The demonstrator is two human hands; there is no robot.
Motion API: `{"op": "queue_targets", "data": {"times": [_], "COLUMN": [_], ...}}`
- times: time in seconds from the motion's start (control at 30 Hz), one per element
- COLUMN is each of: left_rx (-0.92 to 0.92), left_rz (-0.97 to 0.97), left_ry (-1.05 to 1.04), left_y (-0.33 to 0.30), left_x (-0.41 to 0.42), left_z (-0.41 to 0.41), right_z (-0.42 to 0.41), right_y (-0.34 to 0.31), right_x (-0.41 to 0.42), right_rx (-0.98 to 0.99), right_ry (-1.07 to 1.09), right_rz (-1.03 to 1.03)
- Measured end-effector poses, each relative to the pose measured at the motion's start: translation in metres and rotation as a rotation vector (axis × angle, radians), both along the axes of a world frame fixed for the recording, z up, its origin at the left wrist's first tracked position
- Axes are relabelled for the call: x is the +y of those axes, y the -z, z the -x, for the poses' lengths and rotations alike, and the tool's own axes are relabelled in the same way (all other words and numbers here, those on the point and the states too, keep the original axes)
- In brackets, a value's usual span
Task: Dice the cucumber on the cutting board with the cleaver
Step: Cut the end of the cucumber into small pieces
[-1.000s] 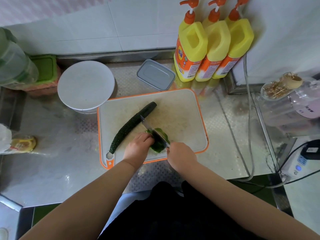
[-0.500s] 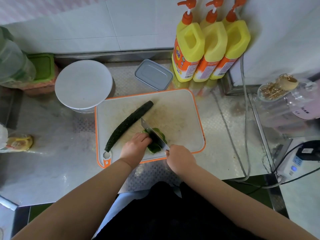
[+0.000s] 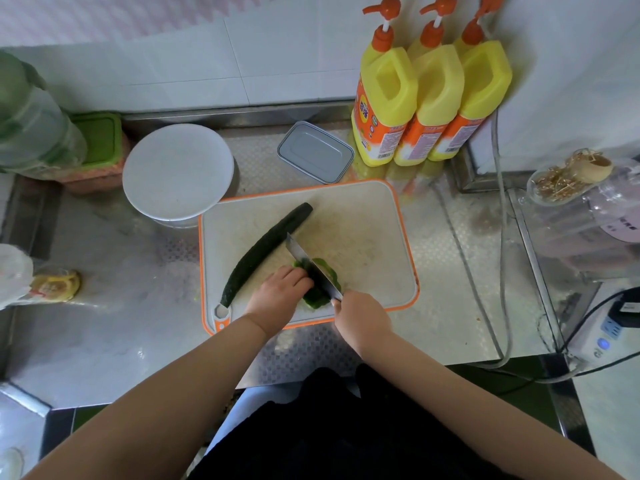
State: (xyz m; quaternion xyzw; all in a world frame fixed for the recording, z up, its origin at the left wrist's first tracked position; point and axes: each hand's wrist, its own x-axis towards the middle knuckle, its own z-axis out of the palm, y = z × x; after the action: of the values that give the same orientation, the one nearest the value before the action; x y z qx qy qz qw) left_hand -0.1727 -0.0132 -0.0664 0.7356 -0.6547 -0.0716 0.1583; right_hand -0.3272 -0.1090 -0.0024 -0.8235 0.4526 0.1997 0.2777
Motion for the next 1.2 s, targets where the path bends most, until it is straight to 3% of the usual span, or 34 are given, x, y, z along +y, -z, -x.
{"op": "queue_targets", "data": {"times": [0.17, 0.37, 0.63, 1.2], "left_rx": [-0.031, -0.052, 0.042, 0.111], "left_rz": [0.062, 0.135, 0.135, 0.149], "left_ry": [-0.064, -0.09, -0.159, -0.085], "left_y": [0.006, 0.011, 0.016, 0.019], "left_x": [0.007, 0.009, 0.006, 0.005], "left_z": [0.009, 0.021, 0.023, 0.015], "right_z": [0.002, 0.014, 0.017, -0.014], "right_y": [0.001, -0.007, -0.016, -0.014], "right_x": [-0.018, -0.019, 0.007, 0.004], "right_rx": [-0.042, -0.078, -0.064, -0.017], "right_ry": [0.05, 0.101, -0.024, -0.05], "right_rz": [-0.086, -0.031, 0.023, 0.014]}}
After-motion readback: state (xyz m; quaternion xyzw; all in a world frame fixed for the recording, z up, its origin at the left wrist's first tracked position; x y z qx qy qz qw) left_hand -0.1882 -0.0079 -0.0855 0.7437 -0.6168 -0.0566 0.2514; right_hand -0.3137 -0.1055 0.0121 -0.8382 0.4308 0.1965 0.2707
